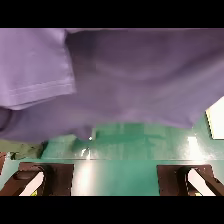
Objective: Fold the shirts.
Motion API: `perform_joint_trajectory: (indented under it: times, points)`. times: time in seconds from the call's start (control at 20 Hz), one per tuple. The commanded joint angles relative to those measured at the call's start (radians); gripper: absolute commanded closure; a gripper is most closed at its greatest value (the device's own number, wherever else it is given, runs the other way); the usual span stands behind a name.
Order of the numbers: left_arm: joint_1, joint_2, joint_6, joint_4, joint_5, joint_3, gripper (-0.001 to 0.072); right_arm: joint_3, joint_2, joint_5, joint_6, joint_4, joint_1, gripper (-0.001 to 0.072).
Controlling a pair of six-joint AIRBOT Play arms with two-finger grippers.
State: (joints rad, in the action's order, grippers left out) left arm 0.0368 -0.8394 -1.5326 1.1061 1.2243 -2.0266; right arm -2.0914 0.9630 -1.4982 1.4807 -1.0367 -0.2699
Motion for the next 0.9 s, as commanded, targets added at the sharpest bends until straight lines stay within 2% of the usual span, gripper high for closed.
perform_joint_trajectory:
  times: [0.0, 0.15, 0.35, 0.55, 0.75, 0.85]
  points:
    - [0.001, -0.076, -0.005, 0.008, 0.045, 0.169, 0.0683, 0.025, 0.138, -0.093, 0.049, -0.010, 0.000, 0.0695]
    - [0.001, -0.274, 0.003, 0.007, 0.137, 0.300, 0.0683, 0.239, 0.274, -0.125, 0.048, -0.014, 0.037, 0.0695]
    - [-0.002, -0.582, 0.008, -0.008, 0.127, 0.353, 0.0682, 0.389, 0.533, -0.124, 0.048, -0.014, 0.121, 0.0695]
    - [-0.002, -0.813, 0.093, -0.048, -0.062, 0.352, 0.0682, 0.313, 0.765, -0.004, 0.048, -0.012, 0.166, 0.0695]
    - [0.000, -0.865, 0.158, -0.053, -0.278, 0.328, 0.0682, 0.132, 0.893, 0.114, 0.048, -0.014, 0.190, 0.0696]
    - [0.008, -0.865, 0.186, -0.047, -0.265, 0.296, 0.0683, 0.086, 0.898, 0.146, 0.045, -0.022, 0.201, 0.0696]
